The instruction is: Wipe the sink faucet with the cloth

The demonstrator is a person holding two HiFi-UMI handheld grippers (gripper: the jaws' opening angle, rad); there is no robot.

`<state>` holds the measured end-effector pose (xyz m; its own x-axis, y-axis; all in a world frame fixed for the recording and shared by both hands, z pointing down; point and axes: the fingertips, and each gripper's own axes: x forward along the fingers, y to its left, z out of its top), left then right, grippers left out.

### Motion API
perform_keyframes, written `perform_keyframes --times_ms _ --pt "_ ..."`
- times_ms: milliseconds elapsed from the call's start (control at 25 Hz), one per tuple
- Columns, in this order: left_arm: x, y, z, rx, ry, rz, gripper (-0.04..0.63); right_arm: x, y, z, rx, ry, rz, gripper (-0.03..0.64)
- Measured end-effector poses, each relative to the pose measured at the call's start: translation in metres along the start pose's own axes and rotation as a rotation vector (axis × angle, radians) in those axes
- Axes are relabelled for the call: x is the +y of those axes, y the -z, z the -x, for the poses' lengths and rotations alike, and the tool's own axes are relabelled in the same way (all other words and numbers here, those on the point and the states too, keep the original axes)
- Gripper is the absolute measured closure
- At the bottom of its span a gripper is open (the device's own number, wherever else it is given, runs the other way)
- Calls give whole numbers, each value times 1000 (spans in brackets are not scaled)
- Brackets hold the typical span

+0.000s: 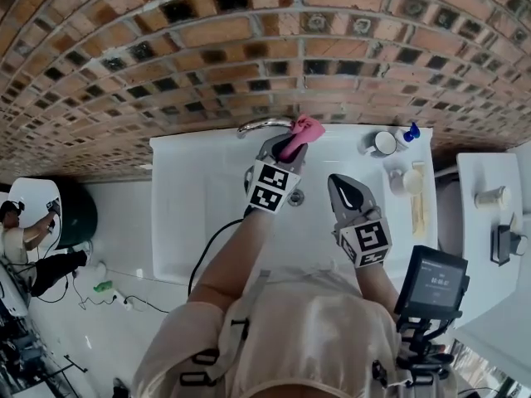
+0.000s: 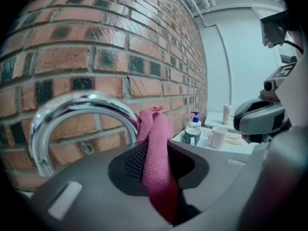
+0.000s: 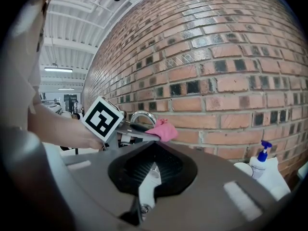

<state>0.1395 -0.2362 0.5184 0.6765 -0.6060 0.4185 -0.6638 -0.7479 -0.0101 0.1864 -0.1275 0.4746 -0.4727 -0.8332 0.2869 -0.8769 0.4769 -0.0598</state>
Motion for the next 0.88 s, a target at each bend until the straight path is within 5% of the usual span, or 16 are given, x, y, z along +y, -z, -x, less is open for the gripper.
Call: perform_keyframes --times_ms 160,360,600,760,880 --pt "-1 25 -12 86 30 16 506 0 2 -2 4 -5 -2 626" --pt "-2 28 -13 82 35 38 505 -5 7 -2 9 4 -6 626" --pt "-8 -45 33 -126 30 14 505 0 -1 -2 0 -3 14 626" --pt "12 -91 85 -271 -75 -31 505 23 -4 -9 1 -59 44 626" --pt "46 -87 119 -304 -192 16 504 45 -5 -16 2 -111 64 626"
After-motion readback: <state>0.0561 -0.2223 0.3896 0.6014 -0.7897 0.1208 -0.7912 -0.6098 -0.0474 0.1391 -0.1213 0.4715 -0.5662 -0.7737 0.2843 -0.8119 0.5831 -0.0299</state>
